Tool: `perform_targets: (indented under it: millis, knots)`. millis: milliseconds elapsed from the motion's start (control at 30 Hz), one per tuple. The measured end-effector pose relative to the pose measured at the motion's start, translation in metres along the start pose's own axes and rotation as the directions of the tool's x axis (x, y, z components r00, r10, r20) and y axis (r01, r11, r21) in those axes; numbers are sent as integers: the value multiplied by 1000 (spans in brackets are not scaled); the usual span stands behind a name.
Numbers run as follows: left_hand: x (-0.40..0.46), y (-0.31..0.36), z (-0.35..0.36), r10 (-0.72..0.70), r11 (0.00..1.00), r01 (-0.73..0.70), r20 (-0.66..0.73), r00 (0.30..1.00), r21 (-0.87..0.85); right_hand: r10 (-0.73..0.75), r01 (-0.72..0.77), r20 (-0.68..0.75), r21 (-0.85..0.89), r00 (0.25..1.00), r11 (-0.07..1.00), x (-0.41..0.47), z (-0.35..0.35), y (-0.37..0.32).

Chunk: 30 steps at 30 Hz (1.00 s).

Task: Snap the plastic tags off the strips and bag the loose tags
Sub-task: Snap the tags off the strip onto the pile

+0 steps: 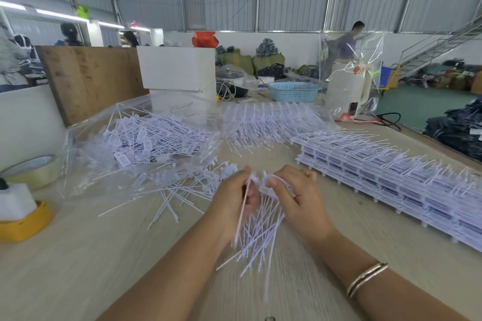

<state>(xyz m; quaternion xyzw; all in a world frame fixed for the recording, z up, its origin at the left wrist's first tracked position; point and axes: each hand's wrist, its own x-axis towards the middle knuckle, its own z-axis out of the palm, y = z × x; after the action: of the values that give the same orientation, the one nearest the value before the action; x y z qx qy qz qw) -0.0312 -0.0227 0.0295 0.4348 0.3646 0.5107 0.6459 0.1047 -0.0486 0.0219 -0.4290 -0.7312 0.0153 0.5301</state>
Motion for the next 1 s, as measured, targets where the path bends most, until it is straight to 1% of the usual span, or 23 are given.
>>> perform_targets:
  millis: [33, 67, 100, 167, 233, 300, 333, 400, 467, 500, 533, 600, 633, 667, 733, 767, 800, 833, 867, 900, 933, 967, 1000]
  knots:
    - [2, 3, -5, 4, 1000, -5, -33, 999, -25, 46, -46, -2, 50, 999, 998, 0, -2, 0]
    - [3, 6, -9, 54, 998, -52, -66, 996, 37, 103, -103, 8, 103, 995, 989, 0, -4, 0]
    - [3, 8, -13, 134, 981, -121, -75, 988, 149, 159, -161, 23, 155, 987, 975, -1, -5, 1]
    - [1, 10, -17, 306, 874, -265, -37, 951, 407, 237, -237, 30, 234, 971, 943, -2, -8, 6]
    - [-3, 9, -17, 448, 706, -391, 55, 892, 590, 309, -307, 33, 264, 950, 915, -1, -8, 10]
    - [-4, 7, -16, 504, 516, -453, 170, 847, 727, 333, -333, 36, 202, 942, 921, 1, -7, 16]
    - [-3, 7, -17, 507, 450, -463, 208, 836, 764, 341, -343, 40, 145, 939, 928, 3, -5, 20]
    - [-2, 10, -17, 501, 367, -451, 235, 833, 813, 363, -365, 70, 4, 929, 931, 5, -1, 26]
    - [0, 14, -14, 491, 287, -418, 242, 837, 862, 406, -395, 72, -129, 911, 910, 7, 4, 33]
    - [2, 15, -12, 490, 212, -402, 259, 832, 891, 434, -421, 45, -168, 900, 891, 7, 5, 37]
    - [3, 16, -10, 499, 99, -395, 298, 814, 913, 461, -451, 14, -181, 887, 874, 7, 4, 39]
    - [8, 15, -5, 513, -197, -394, 437, 739, 898, 503, -503, -45, -171, 863, 847, 8, 0, 41]
    - [11, 15, -3, 502, -311, -388, 496, 709, 868, 527, -529, -58, -149, 848, 835, 8, -2, 42]
    - [14, 15, 0, 484, -377, -389, 537, 691, 840, 541, -546, -69, -125, 838, 829, 8, -3, 43]
    - [20, 16, 6, 440, -428, -426, 595, 672, 797, 561, -568, -93, -90, 823, 818, 7, -8, 44]
    - [21, 17, 9, 425, -420, -448, 607, 671, 789, 577, -584, -103, -78, 810, 808, 7, -10, 45]
    - [22, 16, 13, 423, -389, -463, 601, 678, 796, 592, -600, -110, -69, 798, 797, 7, -12, 47]
    - [20, 15, 16, 433, -332, -467, 573, 696, 819, 611, -620, -115, -62, 783, 782, 6, -14, 49]
    - [17, 13, 19, 436, -257, -451, 519, 735, 855, 633, -641, -118, -57, 765, 765, 6, -16, 51]
    - [13, 9, 22, 413, -177, -417, 452, 790, 891, 656, -664, -117, -45, 746, 746, 6, -17, 52]
    - [7, 3, 23, 359, -122, -376, 394, 846, 919, 676, -682, -115, -19, 728, 731, 6, -17, 52]
    - [1, -6, 24, 289, -119, -341, 361, 886, 932, 688, -692, -110, 12, 717, 722, 6, -18, 52]
    - [-6, -15, 24, 222, -157, -328, 357, 907, 932, 694, -695, -105, 30, 713, 718, 6, -17, 52]
